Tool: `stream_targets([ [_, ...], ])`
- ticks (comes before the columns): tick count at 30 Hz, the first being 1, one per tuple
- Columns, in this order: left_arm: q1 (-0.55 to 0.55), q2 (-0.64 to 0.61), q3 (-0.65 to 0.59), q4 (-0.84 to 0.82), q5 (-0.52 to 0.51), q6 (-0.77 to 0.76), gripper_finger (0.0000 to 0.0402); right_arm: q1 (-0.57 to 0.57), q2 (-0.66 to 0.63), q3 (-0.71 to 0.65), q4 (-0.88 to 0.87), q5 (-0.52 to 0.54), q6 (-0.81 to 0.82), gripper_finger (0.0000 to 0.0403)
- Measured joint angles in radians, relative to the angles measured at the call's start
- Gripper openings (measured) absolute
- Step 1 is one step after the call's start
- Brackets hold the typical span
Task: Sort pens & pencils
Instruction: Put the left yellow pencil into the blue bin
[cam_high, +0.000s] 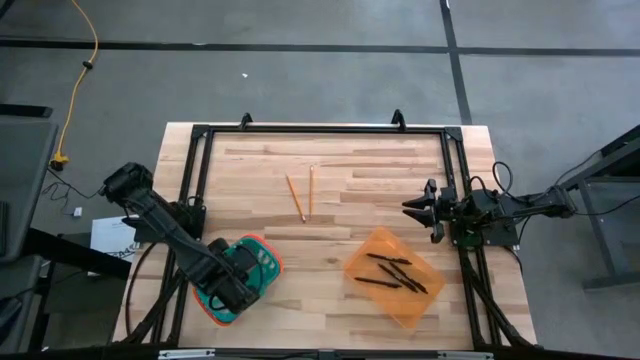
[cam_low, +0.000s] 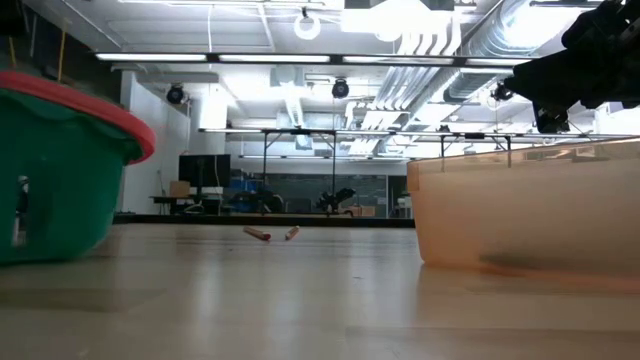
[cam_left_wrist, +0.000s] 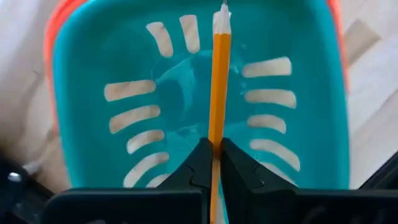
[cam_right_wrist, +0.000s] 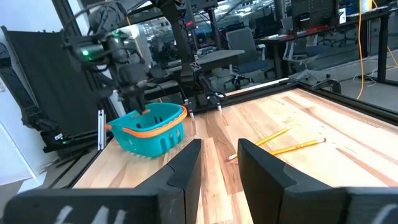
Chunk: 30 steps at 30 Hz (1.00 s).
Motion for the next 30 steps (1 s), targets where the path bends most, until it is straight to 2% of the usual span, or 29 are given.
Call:
stream_targets([
  [18,0.032,0.000,-0.168,0.127,0.030,0.005,0.0005,0.000,0.000,0.000,0.000,0.000,0.000,0.0096],
  [30,0.030,0.000,-0.179,0.131,0.029,0.007,0.0005,0.000,0.000,0.000,0.000,0.000,0.000,0.0096],
])
